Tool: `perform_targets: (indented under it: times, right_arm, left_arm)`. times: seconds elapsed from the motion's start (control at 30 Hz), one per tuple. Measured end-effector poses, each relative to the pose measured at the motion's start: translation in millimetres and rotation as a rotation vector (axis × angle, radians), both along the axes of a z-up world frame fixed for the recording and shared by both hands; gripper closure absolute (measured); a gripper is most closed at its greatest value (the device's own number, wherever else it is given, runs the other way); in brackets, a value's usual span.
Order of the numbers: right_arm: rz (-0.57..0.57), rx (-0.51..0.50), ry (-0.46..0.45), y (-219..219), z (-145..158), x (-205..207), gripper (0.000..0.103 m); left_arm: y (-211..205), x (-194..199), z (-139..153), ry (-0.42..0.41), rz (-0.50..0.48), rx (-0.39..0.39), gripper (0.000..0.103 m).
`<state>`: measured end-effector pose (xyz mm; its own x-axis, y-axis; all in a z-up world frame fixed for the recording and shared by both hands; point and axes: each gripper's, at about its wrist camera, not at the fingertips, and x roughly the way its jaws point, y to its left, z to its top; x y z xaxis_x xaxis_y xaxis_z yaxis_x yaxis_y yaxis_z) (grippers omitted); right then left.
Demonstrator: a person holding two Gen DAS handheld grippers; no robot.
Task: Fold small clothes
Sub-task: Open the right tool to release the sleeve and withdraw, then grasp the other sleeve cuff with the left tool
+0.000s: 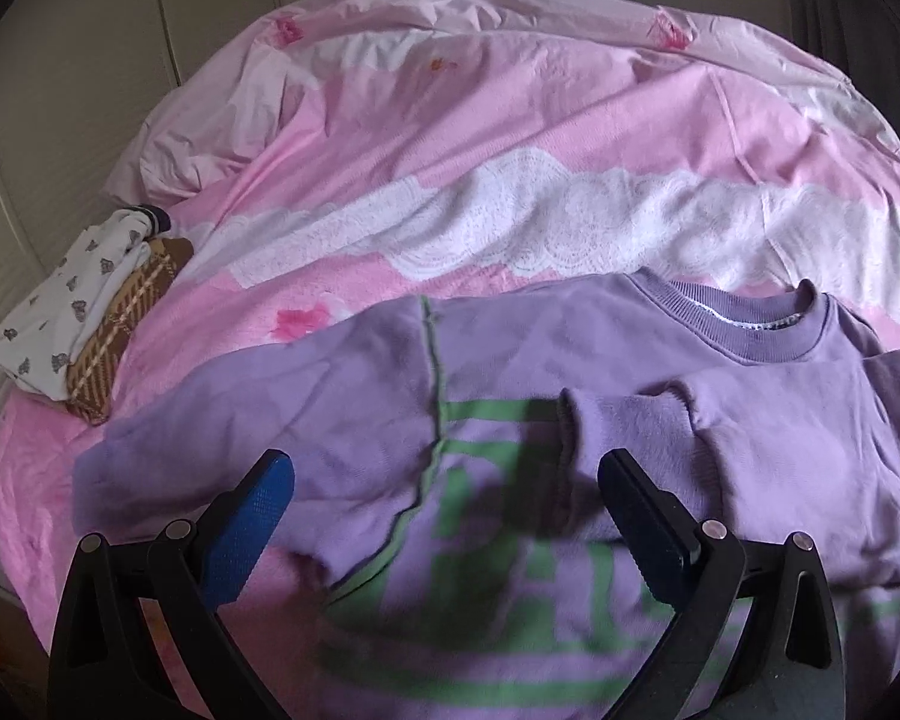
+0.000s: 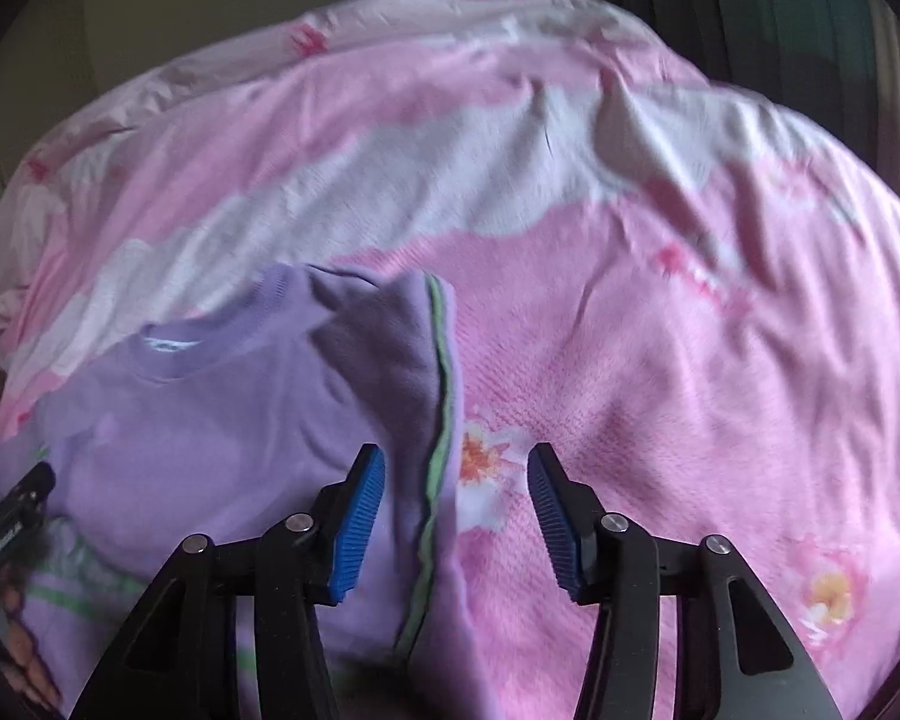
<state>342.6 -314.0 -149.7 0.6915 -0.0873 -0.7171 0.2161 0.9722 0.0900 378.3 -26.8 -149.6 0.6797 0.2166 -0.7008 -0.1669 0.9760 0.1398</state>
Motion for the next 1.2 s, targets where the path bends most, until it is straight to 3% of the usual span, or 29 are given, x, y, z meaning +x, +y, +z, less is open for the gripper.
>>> perform_targets:
  times: [0.27,0.47,0.7,0.9,0.97,1.07,1.2]
  right_arm:
    - [0.142,-0.008,-0.073,56.8,33.9,-24.0,0.047]
    - [0.337,-0.025,-0.155,135.1,50.5,-33.4,0.043]
    - [0.524,0.009,-0.202,230.9,49.5,-33.9,0.043]
    - [0.686,0.078,-0.190,305.8,45.8,-34.1,0.043]
    - [0.693,0.068,-0.192,319.7,45.6,-36.1,0.043]
    - [0.677,0.059,-0.195,327.3,43.9,-39.3,0.043]
    - [0.603,0.051,-0.173,317.6,35.8,-36.7,0.043]
  left_arm:
    - [53.9,-45.8,19.5,-0.013,0.024,-0.021,0.000]
    - [137.7,-88.1,34.1,-0.098,0.139,-0.050,0.000]
    - [213.3,-114.5,35.1,-0.094,0.230,-0.053,0.000]
    - [263.7,-132.4,25.3,-0.104,0.265,-0.155,0.008]
    - [275.9,-129.6,18.4,-0.096,0.271,-0.214,0.008]
    - [289.3,-119.6,4.4,-0.097,0.267,-0.317,0.021]
    - [292.0,-102.8,-11.2,-0.086,0.249,-0.373,0.032]
